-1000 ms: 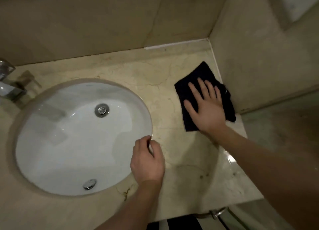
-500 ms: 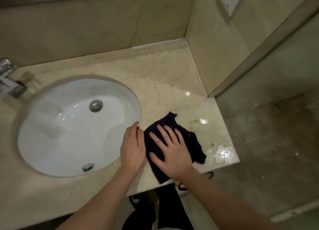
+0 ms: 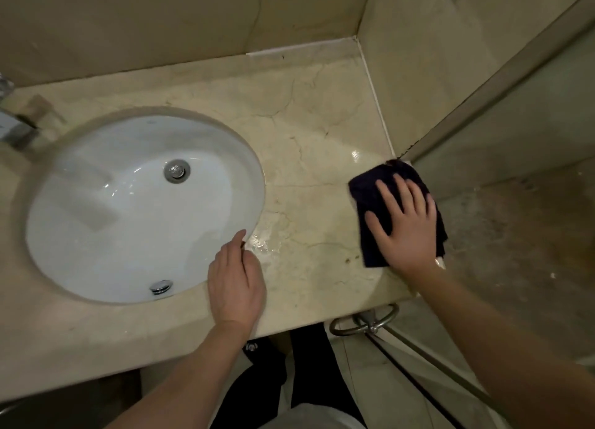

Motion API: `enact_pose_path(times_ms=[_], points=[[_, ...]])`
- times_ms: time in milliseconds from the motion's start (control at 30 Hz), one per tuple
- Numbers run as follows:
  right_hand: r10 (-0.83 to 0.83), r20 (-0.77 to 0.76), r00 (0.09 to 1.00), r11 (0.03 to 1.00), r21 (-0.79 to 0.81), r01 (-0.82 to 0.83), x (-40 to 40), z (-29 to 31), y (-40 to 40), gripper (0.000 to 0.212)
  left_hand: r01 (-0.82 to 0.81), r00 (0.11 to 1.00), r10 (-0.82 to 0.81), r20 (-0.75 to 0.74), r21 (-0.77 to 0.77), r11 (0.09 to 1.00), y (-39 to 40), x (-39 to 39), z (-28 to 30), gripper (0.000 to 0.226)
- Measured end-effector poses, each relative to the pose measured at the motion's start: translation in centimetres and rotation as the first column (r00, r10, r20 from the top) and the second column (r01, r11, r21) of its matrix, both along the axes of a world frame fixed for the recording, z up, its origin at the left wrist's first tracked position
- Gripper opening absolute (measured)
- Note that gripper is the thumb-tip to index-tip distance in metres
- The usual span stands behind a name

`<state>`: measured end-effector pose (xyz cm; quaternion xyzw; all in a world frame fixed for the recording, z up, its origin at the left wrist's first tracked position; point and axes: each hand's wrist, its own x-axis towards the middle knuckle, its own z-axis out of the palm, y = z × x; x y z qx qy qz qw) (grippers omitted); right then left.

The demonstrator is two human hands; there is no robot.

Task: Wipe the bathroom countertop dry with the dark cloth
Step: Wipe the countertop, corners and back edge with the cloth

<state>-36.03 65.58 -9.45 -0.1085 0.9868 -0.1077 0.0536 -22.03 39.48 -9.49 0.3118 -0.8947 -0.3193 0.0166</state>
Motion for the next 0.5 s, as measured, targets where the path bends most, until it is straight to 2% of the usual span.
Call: enact_pose_path(times_ms=[100,267,500], points=[[-0.115,0.038,0.993,0.993,0.005,0.115,3.5,0.1,0.2,0.064,0.006,1.0,-0.006,0.007,-0.003,1.0,-0.1,0.0,0.0,0.048],[-0.17,0.027,0.985,0.984,0.067,0.168,7.5,-0.3,-0.9,0.068,0.011,1.0,-0.012,-0.02,-0.035,0.999,-0.1,-0.1,-0.1,0.048],[-0.033,0.002,0.999,0.996,0.079,0.033,9.4,-0.3,-5.7,0.067,0.04,0.999,-0.041,-0.017,-0.044,0.998,-0.4,-0.3,-0.6,0.045]])
